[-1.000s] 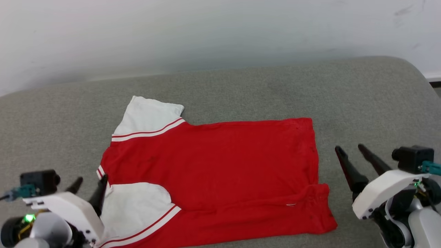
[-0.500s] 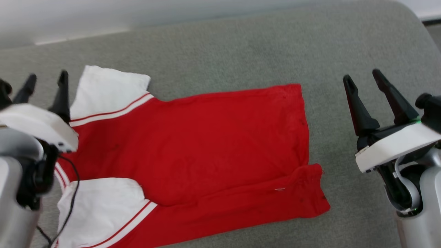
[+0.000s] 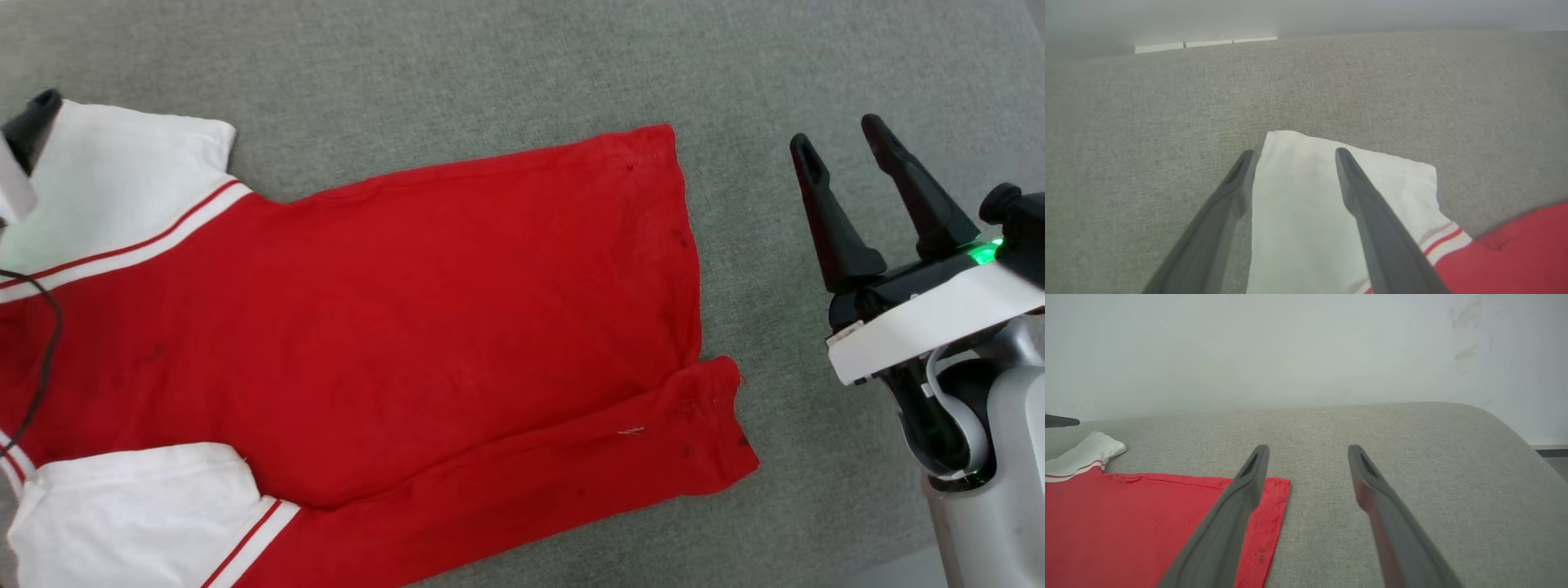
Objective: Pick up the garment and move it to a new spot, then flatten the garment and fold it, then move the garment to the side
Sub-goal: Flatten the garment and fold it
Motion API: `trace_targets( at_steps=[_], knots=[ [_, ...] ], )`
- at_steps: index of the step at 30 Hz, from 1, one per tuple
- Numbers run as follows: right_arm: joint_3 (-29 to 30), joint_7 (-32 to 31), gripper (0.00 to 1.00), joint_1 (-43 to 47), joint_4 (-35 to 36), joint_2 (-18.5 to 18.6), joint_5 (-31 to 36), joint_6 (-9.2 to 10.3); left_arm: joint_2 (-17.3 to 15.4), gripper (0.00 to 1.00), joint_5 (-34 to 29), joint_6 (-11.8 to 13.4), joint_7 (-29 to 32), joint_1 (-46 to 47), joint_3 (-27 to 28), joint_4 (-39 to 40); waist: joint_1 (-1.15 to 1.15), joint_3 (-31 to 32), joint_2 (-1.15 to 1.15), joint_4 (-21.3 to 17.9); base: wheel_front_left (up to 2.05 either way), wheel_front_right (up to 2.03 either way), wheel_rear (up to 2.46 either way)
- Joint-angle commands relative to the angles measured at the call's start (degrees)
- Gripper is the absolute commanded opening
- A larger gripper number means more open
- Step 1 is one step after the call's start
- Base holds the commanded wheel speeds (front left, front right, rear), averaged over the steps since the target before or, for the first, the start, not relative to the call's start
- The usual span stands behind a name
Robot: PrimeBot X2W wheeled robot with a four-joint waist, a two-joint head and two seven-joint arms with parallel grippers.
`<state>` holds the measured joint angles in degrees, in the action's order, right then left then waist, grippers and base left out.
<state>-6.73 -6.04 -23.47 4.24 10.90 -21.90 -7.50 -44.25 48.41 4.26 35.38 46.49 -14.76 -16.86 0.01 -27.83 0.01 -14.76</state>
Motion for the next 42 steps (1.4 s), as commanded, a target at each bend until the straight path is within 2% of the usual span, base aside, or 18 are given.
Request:
trace_targets(
  at_steps=[1, 6, 10, 13, 14, 15, 16, 21, 26, 32, 42],
  knots=[
    [-0.1, 0.5, 1.00, -0.5, -0.1, -0.2, -0.4, 0.02, -0.6, 1.00, 0.3, 0.0, 1.5, 0.8, -0.3, -0.5, -0.01, -1.1, -0.01, -0.9, 0.00, 0.00, 0.00],
    [-0.8, 1.3, 1.00, -0.5, -1.2, -0.5, -1.7, 0.02, -3.7, 1.00, 1.4, 1.0, 9.6, 2.5, -0.8, -2.8, -0.01, -3.2, -0.01, -2.2, 0.00, 0.00, 0.00],
    [-1.3, 2.0, 1.00, -0.7, -2.1, -0.6, -2.6, 0.02, -4.5, 1.00, 3.0, 1.1, 13.1, 2.2, -0.8, -3.8, -0.01, -4.7, -0.01, -2.9, 0.00, 0.00, 0.00],
    [-1.2, 2.6, 1.00, -1.0, -3.0, -0.5, -3.1, 0.01, -3.8, 1.00, 4.1, 1.3, 15.6, 1.1, -1.7, -4.5, -0.01, -5.4, -0.01, -3.3, 0.00, 0.00, 0.00],
    [-1.2, 2.8, 1.00, -1.2, -3.4, -0.2, -3.2, 0.02, -3.5, 0.92, 4.7, 1.2, 16.5, 0.6, -2.0, -4.7, -0.01, -5.5, -0.01, -3.4, 0.00, 0.00, 0.00],
    [-1.2, 3.0, 1.00, -1.4, -3.8, -0.1, -3.3, 0.02, -3.3, 0.39, 4.9, 1.1, 17.4, -0.1, -2.5, -4.7, -0.01, -5.6, -0.01, -3.5, 0.00, 0.00, 0.00],
    [-1.1, 3.0, 1.00, -1.4, -4.0, -0.1, -3.4, 0.02, -3.2, 0.01, 5.1, 1.2, 17.5, -0.4, -2.5, -4.5, -0.01, -5.6, -0.01, -3.6, 0.00, 0.00, 0.00],
    [-1.0, 2.3, 1.00, -1.4, -5.6, 0.2, -4.6, 0.02, -2.3, 0.00, 5.4, 1.6, 15.7, -1.3, -2.1, -4.9, -0.01, -5.1, -0.01, -3.6, 0.00, 0.00, 0.00],
    [-1.9, -0.2, 1.00, -2.7, -7.7, 1.2, -8.5, 0.02, -1.5, 0.00, 5.6, 0.9, 12.1, -0.2, -0.6, -5.1, -0.01, -3.5, -0.01, -2.5, 0.00, 0.00, 0.00],
    [-4.6, -8.9, 1.00, -6.9, -15.1, 4.2, -14.2, 0.02, -0.7, 0.00, 3.9, -1.6, 6.8, 2.6, -0.7, -4.8, -0.01, -1.2, -0.01, 0.6, 0.00, 0.00, 0.00],
    [-11.3, -20.7, 1.00, -18.8, -27.1, 7.9, -19.2, 0.02, 4.4, 0.00, 2.1, -5.8, 2.1, 7.1, -3.8, -2.2, -0.01, -0.7, -0.01, 7.7, 0.00, 0.00, 0.00]
  ],
)
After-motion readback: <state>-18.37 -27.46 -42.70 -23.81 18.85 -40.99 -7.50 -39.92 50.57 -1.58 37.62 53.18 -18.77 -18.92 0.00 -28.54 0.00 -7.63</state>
